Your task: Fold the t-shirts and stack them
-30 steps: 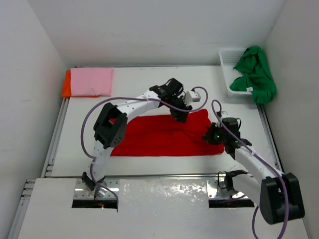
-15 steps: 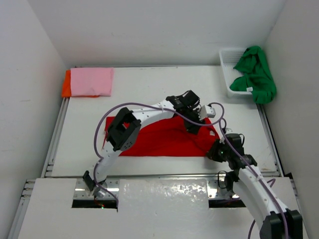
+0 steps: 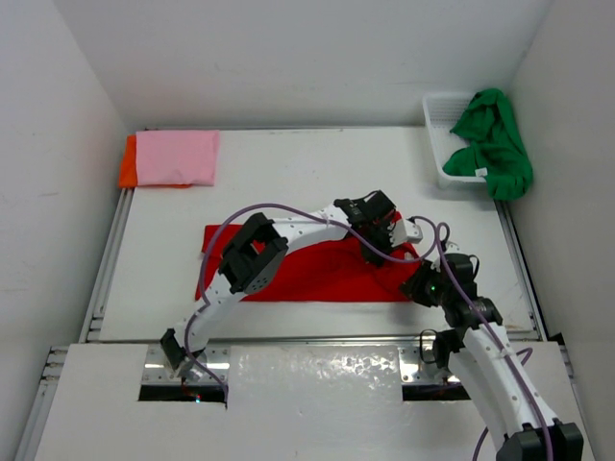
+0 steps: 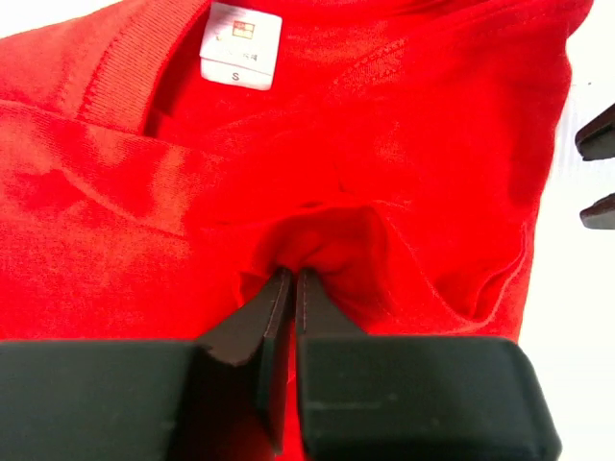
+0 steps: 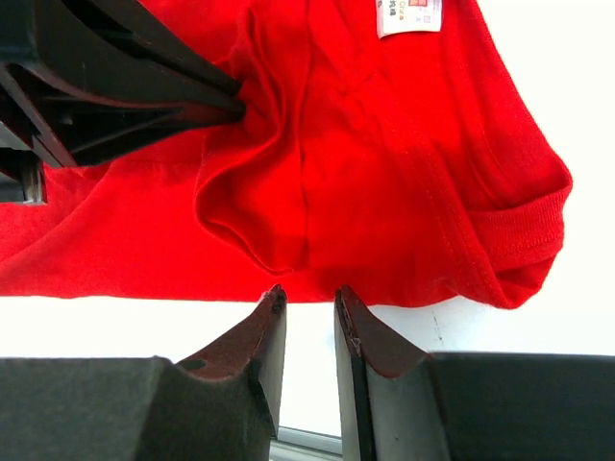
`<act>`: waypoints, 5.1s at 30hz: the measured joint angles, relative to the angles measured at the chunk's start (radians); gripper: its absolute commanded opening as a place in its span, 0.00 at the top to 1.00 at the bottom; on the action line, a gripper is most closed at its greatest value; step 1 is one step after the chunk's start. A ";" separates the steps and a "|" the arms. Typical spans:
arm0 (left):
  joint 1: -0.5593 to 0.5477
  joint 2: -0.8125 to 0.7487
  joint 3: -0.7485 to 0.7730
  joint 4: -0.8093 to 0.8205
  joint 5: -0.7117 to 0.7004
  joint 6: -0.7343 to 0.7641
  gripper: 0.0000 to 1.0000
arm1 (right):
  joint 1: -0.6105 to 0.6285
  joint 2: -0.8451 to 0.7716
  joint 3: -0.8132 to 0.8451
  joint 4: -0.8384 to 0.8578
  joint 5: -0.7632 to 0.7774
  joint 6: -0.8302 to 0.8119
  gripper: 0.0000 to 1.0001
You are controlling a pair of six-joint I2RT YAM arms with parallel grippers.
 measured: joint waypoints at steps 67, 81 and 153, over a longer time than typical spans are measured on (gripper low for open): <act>-0.145 -0.356 -0.574 0.249 -0.276 0.374 0.49 | -0.039 0.562 0.129 0.105 -0.197 -0.024 0.69; -0.145 -0.348 -0.574 0.323 -0.333 0.340 0.50 | -0.039 0.620 0.129 0.169 -0.200 -0.008 0.70; -0.096 -0.403 -0.613 0.109 -0.303 0.438 0.53 | -0.060 0.582 0.278 -0.026 -0.084 -0.140 0.60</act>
